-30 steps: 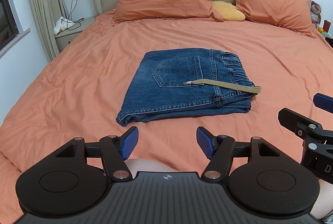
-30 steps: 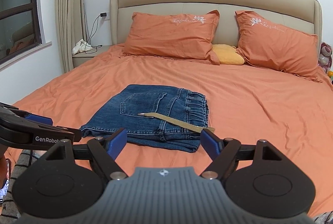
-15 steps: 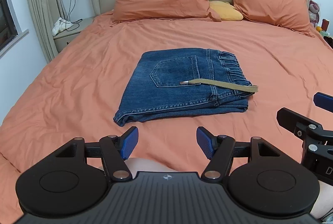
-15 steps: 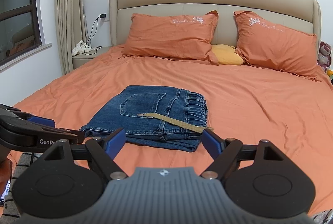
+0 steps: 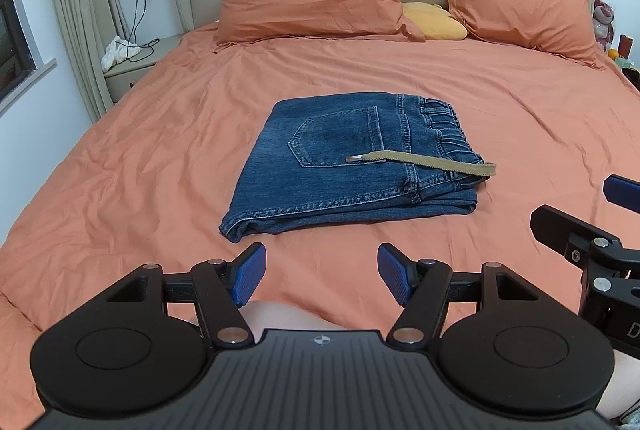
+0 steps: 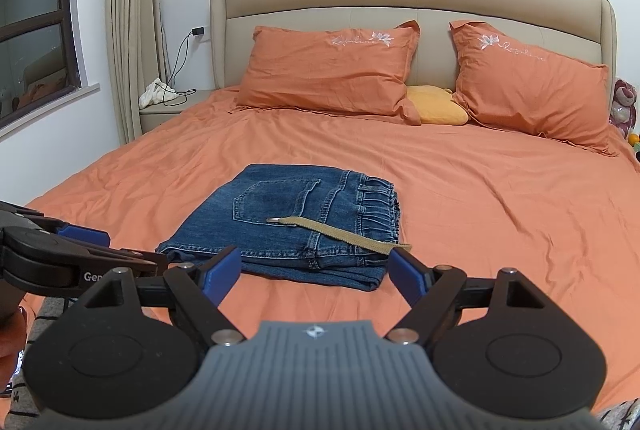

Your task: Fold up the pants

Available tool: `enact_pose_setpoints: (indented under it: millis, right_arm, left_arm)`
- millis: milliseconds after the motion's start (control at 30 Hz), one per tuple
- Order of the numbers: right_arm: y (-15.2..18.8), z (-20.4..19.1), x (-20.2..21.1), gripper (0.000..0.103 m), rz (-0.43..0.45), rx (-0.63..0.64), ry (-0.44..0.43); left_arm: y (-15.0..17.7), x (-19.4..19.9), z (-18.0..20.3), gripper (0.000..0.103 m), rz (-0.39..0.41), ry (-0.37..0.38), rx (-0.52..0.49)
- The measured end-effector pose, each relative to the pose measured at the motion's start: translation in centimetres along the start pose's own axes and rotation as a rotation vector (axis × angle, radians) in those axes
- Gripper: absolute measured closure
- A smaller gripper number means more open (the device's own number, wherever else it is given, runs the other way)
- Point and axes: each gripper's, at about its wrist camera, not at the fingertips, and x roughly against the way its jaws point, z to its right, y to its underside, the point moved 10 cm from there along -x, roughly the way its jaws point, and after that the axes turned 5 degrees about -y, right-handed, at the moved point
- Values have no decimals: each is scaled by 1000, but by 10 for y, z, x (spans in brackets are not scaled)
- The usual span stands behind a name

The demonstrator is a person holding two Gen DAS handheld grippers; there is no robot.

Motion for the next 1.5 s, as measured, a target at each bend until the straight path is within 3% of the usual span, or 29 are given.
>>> enact_pose_setpoints:
  millis: [1500]
  right_arm:
    - [-1, -1, 20, 25, 1, 5, -6]
  left_arm:
    - [-6, 25, 4, 28, 58, -9, -6]
